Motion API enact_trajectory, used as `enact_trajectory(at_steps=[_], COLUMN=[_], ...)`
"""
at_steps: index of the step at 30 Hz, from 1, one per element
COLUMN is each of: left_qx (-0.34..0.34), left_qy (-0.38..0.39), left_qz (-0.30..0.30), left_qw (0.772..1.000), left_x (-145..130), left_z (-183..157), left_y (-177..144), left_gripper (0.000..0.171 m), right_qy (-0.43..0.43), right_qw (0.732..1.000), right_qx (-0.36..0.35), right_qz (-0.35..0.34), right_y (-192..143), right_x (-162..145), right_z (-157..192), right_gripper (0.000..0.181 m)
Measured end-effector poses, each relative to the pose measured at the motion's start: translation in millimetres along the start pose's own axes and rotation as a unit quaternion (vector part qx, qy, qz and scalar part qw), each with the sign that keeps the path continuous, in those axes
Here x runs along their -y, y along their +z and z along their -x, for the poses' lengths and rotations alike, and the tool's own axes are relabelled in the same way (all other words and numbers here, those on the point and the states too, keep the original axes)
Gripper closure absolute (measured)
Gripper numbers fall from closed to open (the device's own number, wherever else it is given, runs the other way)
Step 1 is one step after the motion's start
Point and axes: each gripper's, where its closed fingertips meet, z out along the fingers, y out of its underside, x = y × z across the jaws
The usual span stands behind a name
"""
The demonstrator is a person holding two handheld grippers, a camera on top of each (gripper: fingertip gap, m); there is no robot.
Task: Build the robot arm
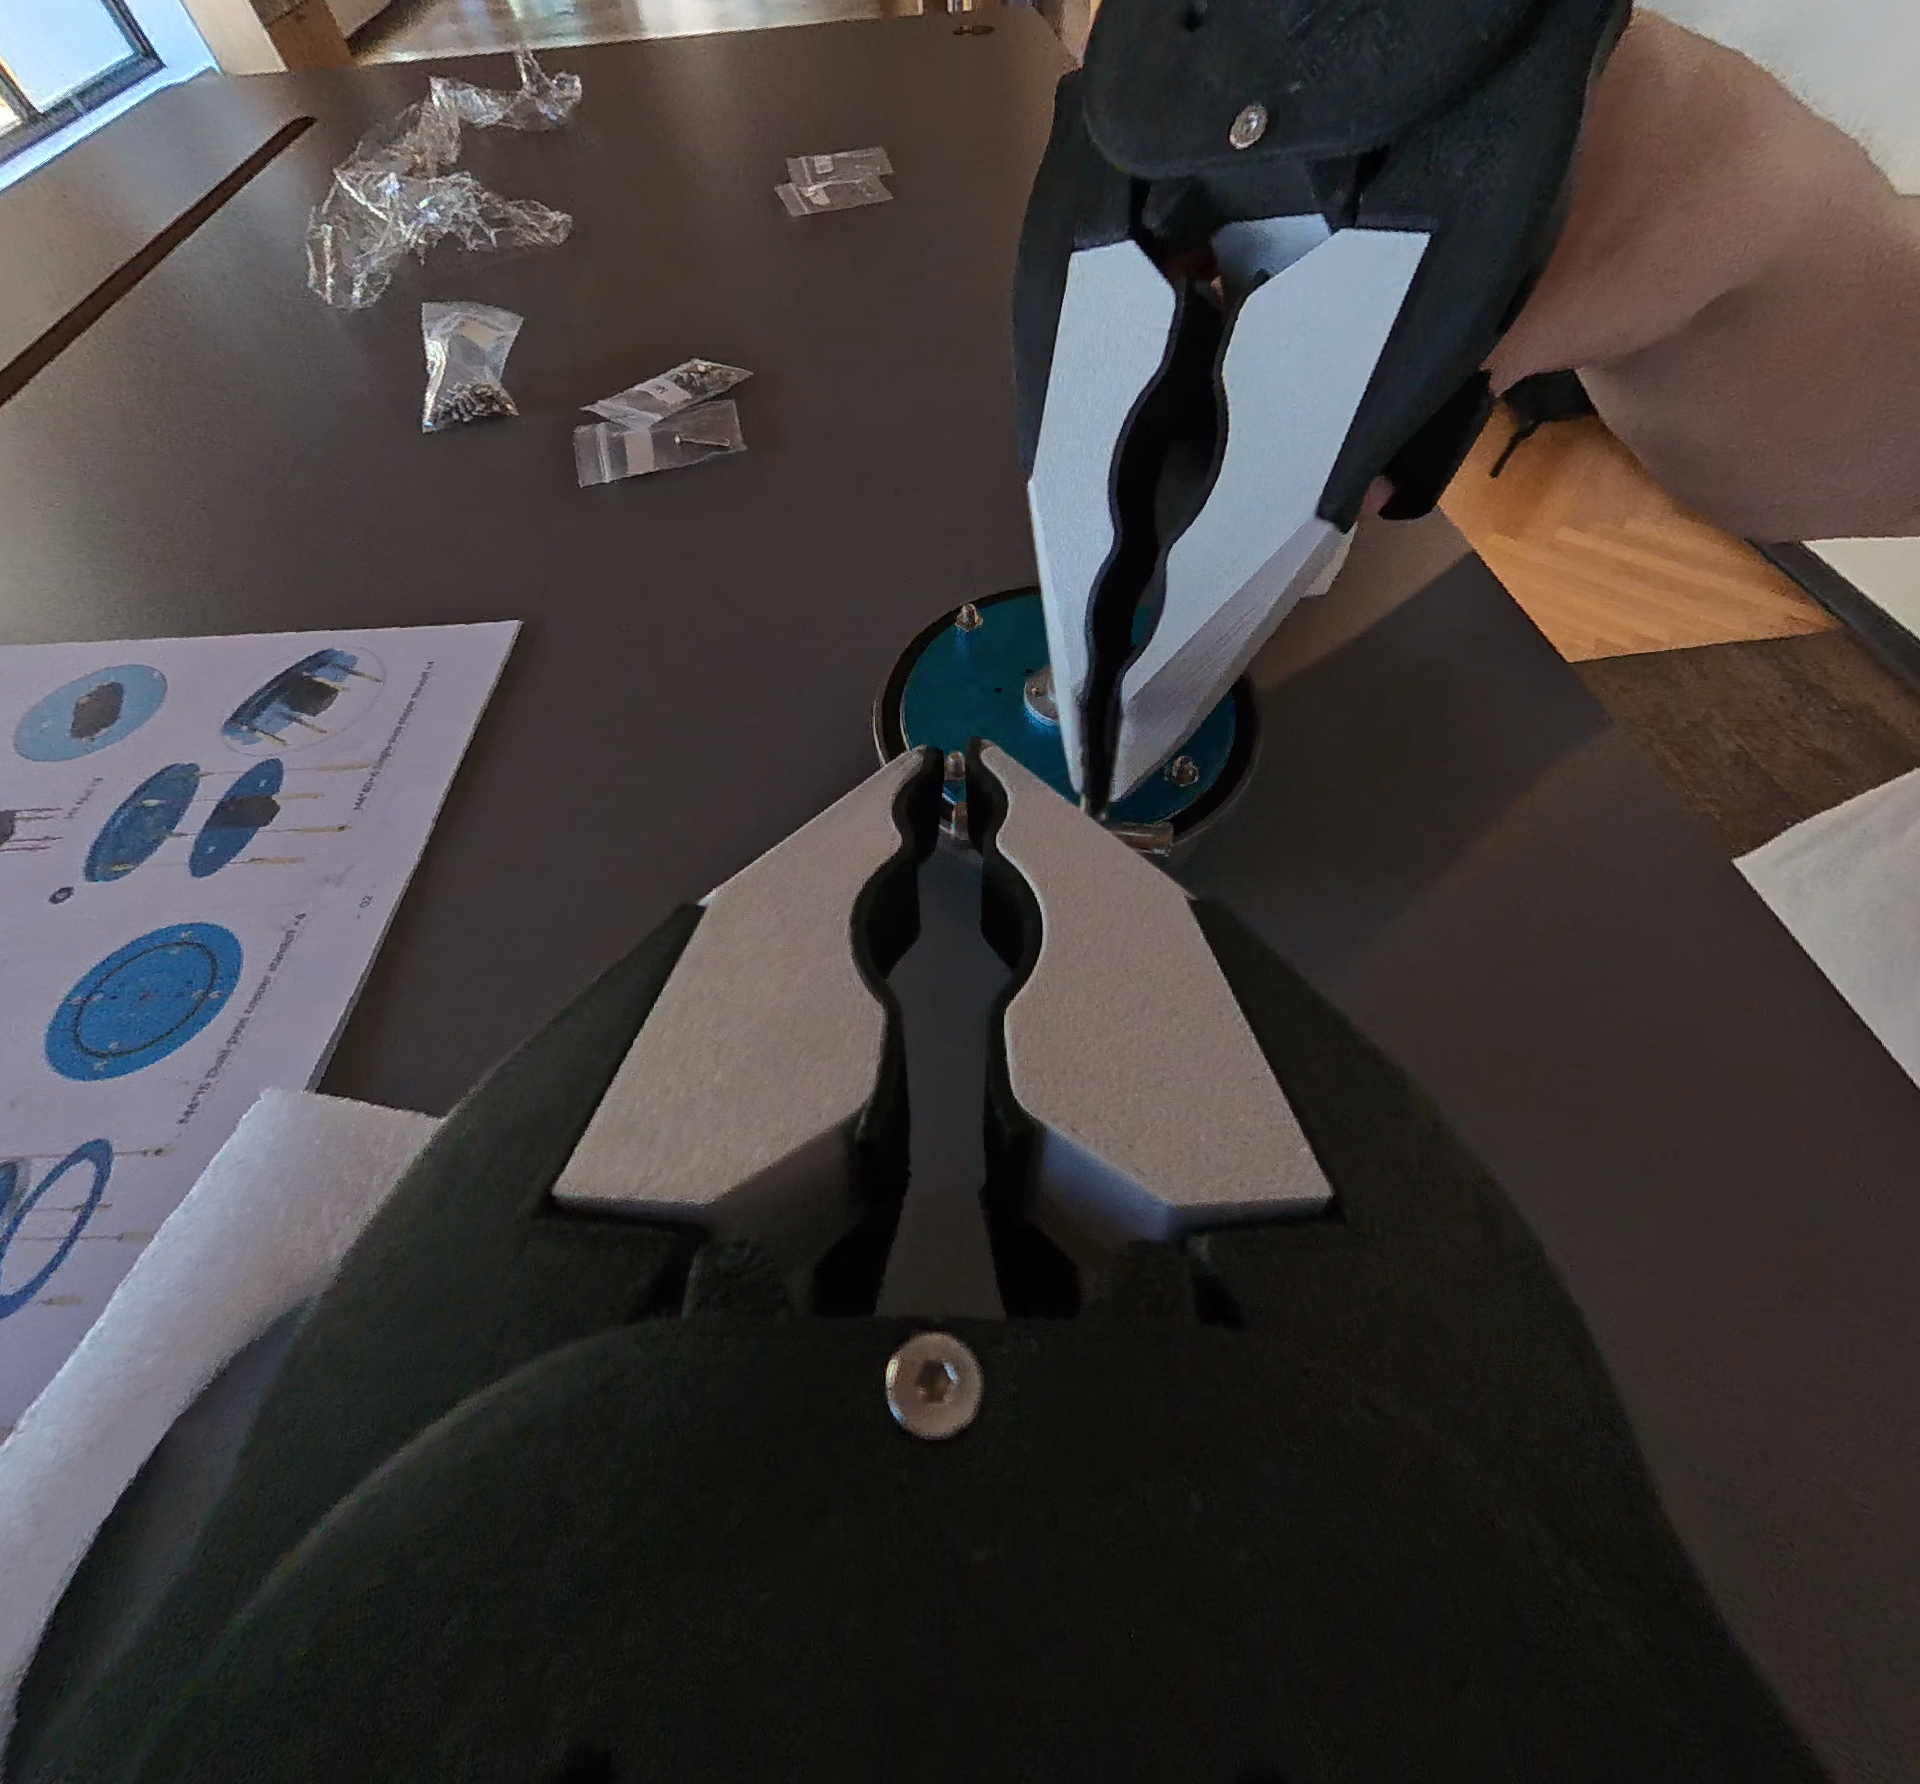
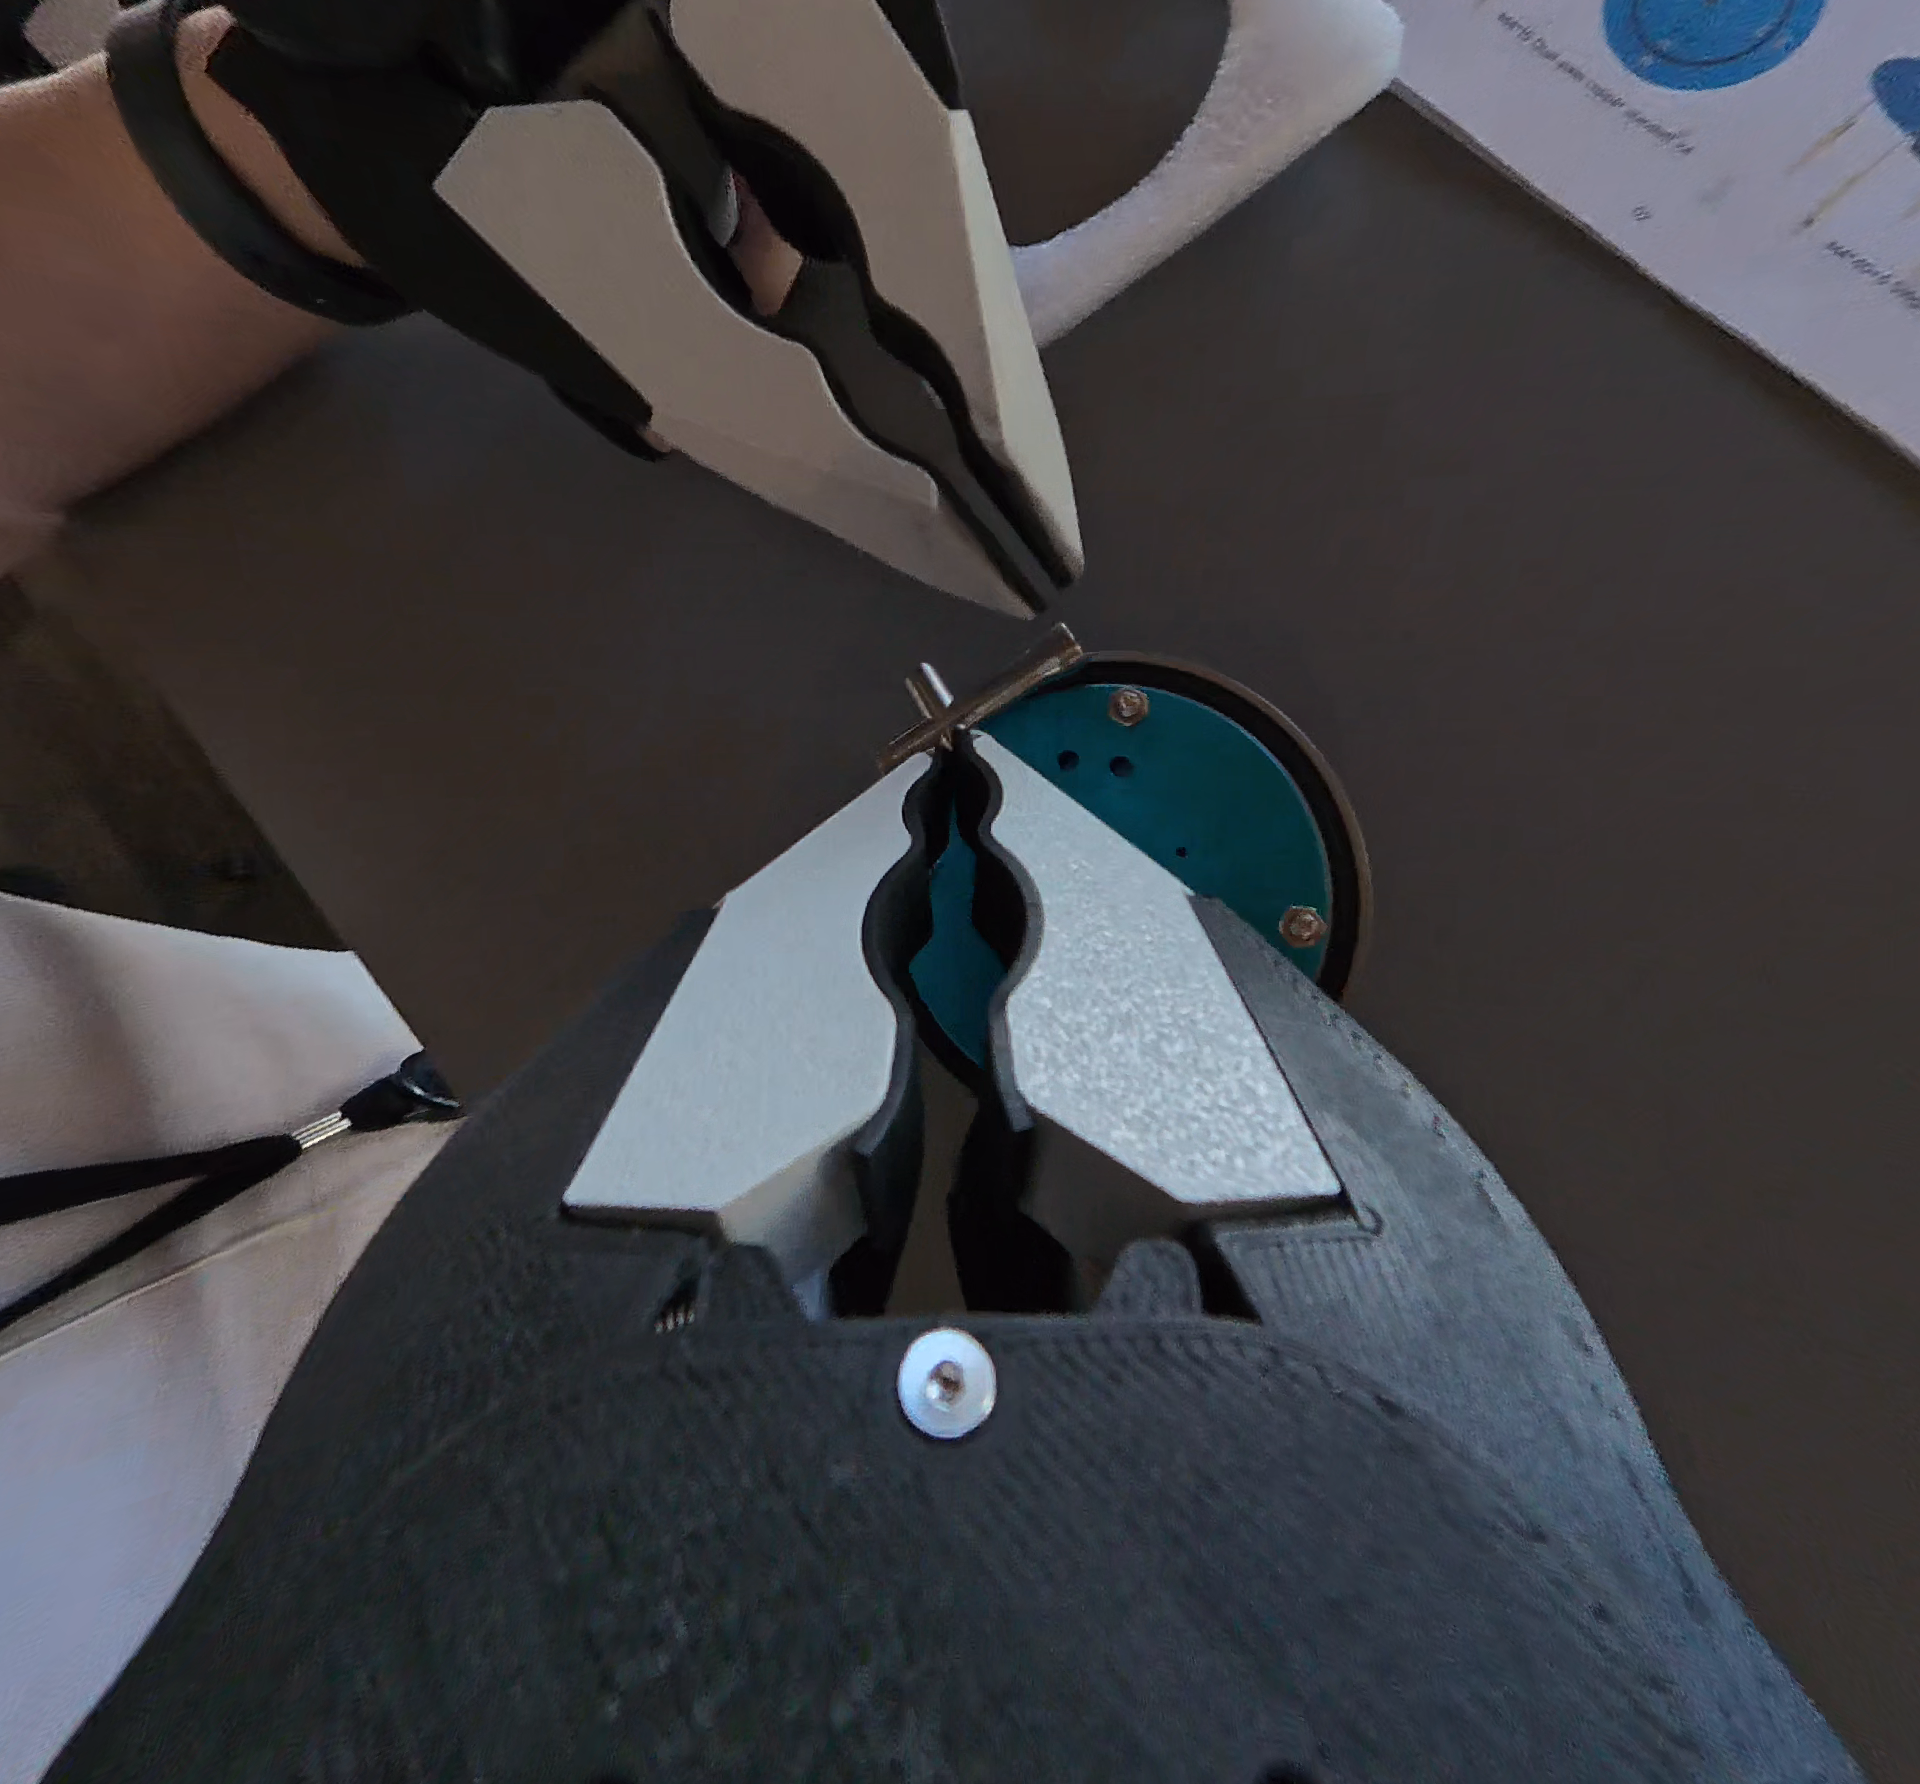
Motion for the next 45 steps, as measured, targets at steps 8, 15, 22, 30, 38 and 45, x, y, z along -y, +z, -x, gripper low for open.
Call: enact_trajectory(at_steps=[8, 15, 22, 30, 38, 45], left_qx=[-0.015, 0.076, 0.251, 0.357, 0.389, 0.400], left_qy=[-0.082, -0.092, -0.142, -0.162, -0.186, -0.205], left_qz=[0.082, 0.166, 0.207, 0.231, 0.287, 0.280], left_qw=[0.993, 0.979, 0.935, 0.890, 0.855, 0.848], left_x=[-33, -50, -63, -69, -66, -24], left_z=[-12, -23, -36, -17, -12, -15], left_y=[-21, -53, -35, -30, -50, -53], left_gripper=[0.145, 0.134, 0.140, 0.164, 0.164, 0.165], right_qy=[-0.085, -0.266, -0.491, -0.596, -0.598, -0.613], right_qw=[0.990, 0.950, 0.864, 0.792, 0.763, 0.750], right_qx=[0.018, -0.037, -0.031, 0.133, 0.245, 0.245], right_qz=[-0.114, -0.158, -0.103, 0.011, 0.018, -0.028], right_y=[-42, -57, -27, 11, 42, 43], right_x=[22, 13, 33, 36, 38, 43], right_z=[-1, 2, 21, 10, 16, 23], right_gripper=[0.175, 0.147, 0.146, 0.158, 0.159, 0.174])
